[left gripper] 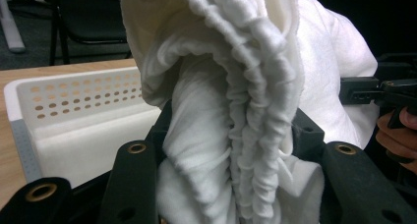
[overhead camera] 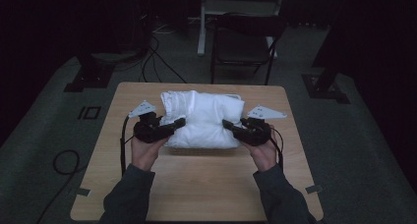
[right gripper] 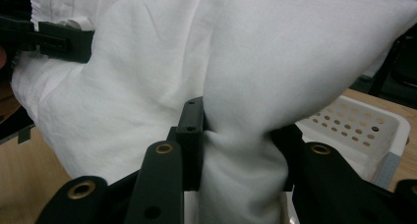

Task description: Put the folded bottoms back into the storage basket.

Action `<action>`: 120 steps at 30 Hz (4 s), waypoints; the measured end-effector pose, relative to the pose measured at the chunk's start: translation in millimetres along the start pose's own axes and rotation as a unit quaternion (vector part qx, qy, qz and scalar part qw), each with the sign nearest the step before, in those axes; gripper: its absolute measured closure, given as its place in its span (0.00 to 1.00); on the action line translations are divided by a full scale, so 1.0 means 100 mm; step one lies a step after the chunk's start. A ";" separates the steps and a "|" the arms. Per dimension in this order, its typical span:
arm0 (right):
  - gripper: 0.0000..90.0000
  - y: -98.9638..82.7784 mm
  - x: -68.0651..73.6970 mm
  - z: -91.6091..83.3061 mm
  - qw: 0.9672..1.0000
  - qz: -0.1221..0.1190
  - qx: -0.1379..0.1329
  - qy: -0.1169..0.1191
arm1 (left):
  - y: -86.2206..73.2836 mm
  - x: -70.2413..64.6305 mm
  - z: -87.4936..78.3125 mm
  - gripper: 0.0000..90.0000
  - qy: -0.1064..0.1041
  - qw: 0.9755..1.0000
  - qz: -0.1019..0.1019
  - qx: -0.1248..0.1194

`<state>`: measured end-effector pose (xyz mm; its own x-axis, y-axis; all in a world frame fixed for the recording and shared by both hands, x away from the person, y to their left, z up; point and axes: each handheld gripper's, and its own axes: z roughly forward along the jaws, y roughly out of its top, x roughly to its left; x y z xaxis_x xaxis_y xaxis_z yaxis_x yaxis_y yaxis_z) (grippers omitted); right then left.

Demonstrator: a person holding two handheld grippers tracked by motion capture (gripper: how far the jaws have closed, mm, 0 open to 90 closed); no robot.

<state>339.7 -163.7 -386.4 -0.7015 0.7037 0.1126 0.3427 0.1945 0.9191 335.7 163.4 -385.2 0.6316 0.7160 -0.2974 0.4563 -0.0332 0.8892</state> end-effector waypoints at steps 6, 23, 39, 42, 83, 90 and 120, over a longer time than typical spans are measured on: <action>0.74 0.03 -0.04 0.03 1.000 0.002 -0.001 -0.004 | 0.04 0.03 0.05 0.59 0.005 1.000 0.000 -0.001; 0.74 0.10 -0.20 0.14 1.000 0.005 0.004 -0.021 | 0.12 0.13 0.26 0.59 0.019 1.000 -0.004 0.000; 0.75 0.10 -0.30 0.33 0.999 0.019 0.009 -0.026 | 0.15 0.25 0.37 0.59 0.035 0.999 0.000 0.007; 0.75 0.10 -0.32 0.35 0.999 0.019 0.011 -0.027 | 0.16 0.26 0.38 0.59 0.036 0.999 -0.001 0.008; 0.75 0.08 -0.48 0.73 0.998 0.046 0.023 -0.048 | 0.13 0.54 0.60 0.59 0.057 0.998 -0.025 0.027; 0.75 0.06 -0.50 0.78 0.997 0.046 0.030 -0.058 | 0.11 0.57 0.66 0.59 0.059 0.997 -0.030 0.030; 0.75 -0.01 -0.61 0.98 0.993 0.056 0.060 -0.079 | 0.02 0.73 0.88 0.59 0.072 0.994 -0.060 0.050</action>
<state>443.2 -139.7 -431.5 -0.5508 0.8225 0.1416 0.4917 0.1827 0.8513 437.6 153.9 -435.7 0.4754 0.8113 -0.3401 0.5873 -0.0048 0.8094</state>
